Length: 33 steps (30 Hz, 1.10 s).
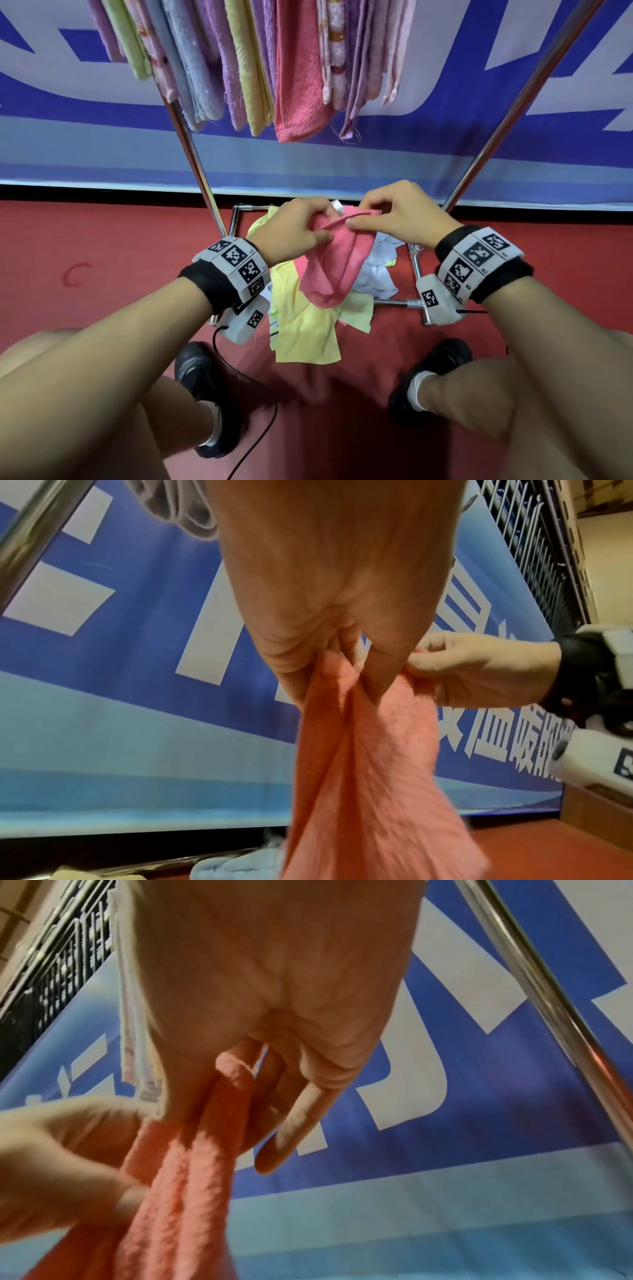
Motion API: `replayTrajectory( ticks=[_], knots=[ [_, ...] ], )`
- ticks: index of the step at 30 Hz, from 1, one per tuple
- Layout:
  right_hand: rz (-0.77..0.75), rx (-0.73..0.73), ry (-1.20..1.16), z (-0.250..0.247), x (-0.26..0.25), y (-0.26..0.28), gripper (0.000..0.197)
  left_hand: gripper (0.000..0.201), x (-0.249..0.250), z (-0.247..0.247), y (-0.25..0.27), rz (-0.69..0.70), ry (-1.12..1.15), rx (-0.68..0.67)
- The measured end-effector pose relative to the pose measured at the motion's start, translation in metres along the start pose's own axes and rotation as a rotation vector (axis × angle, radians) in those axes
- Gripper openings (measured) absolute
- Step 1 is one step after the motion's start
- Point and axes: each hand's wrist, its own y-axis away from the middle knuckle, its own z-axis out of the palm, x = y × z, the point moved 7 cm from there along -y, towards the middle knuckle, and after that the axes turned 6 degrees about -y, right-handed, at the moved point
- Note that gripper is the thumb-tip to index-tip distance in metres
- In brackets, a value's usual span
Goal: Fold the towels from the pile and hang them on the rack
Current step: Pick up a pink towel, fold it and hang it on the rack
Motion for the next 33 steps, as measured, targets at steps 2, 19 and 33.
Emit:
replayTrajectory(
  ticks=[2, 19, 33],
  knots=[
    [0.003, 0.047, -0.071, -0.010, -0.001, 0.000, 0.023, 0.027, -0.003, -0.003, 0.001, -0.019, -0.037, 0.047],
    [0.029, 0.060, 0.053, -0.005, 0.004, -0.001, 0.031, 0.028, 0.002, -0.017, 0.001, 0.066, 0.183, 0.201],
    [0.169, -0.056, -0.009, -0.014, 0.024, -0.005, 0.052, 0.012, -0.019, -0.033, -0.006, -0.131, 0.163, 0.095]
  ],
)
